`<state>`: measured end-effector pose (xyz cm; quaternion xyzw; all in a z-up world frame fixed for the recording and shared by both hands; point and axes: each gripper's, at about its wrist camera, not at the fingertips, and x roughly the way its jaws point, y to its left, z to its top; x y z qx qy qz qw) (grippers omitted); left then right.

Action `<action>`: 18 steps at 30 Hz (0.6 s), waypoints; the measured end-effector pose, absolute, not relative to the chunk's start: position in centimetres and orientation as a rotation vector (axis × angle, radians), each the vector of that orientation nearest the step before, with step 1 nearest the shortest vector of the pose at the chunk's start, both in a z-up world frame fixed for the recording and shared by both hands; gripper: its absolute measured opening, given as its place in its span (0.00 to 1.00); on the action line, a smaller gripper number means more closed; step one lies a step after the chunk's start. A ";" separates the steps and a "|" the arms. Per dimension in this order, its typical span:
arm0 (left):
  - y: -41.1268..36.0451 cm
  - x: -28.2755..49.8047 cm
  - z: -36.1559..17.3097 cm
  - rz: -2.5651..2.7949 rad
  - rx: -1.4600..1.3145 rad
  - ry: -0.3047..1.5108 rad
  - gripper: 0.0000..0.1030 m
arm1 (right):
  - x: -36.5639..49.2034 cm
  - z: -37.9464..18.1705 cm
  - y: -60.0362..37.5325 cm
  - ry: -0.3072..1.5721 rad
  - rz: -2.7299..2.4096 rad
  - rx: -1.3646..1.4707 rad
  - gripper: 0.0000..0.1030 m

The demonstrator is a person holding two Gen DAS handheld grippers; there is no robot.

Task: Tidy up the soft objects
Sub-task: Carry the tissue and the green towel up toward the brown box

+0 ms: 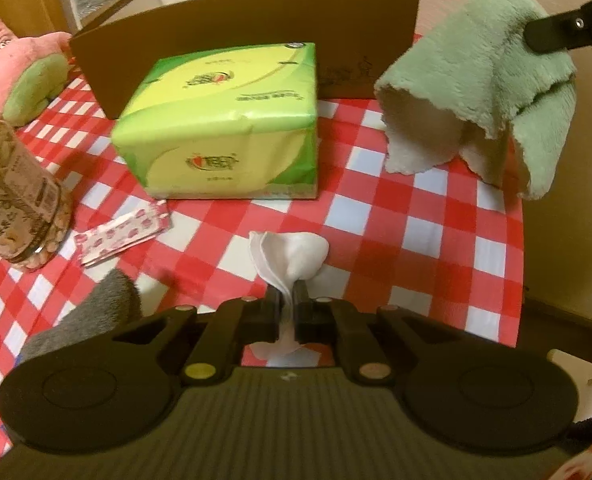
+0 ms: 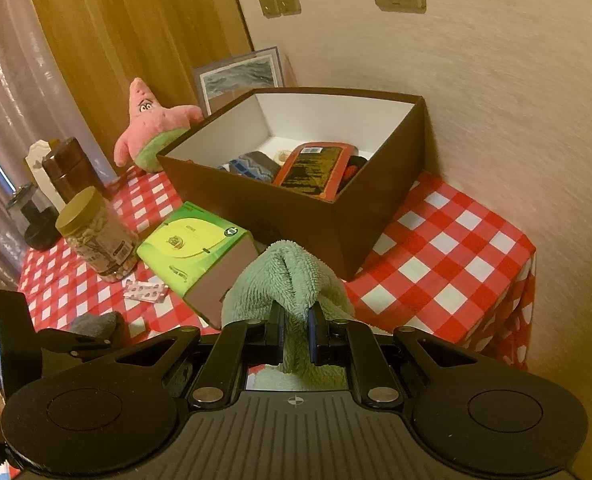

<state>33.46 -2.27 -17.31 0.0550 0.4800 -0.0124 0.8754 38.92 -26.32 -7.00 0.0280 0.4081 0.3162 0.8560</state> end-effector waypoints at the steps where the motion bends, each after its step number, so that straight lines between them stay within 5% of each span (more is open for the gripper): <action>1: -2.1 33.3 -17.2 -0.021 0.115 1.000 0.05 | 38.9 -7.0 -26.3 0.857 0.666 0.059 0.11; 18: 2.4 31.3 -11.9 0.107 0.127 0.913 0.05 | 38.7 -5.3 -26.8 0.825 0.684 0.072 0.11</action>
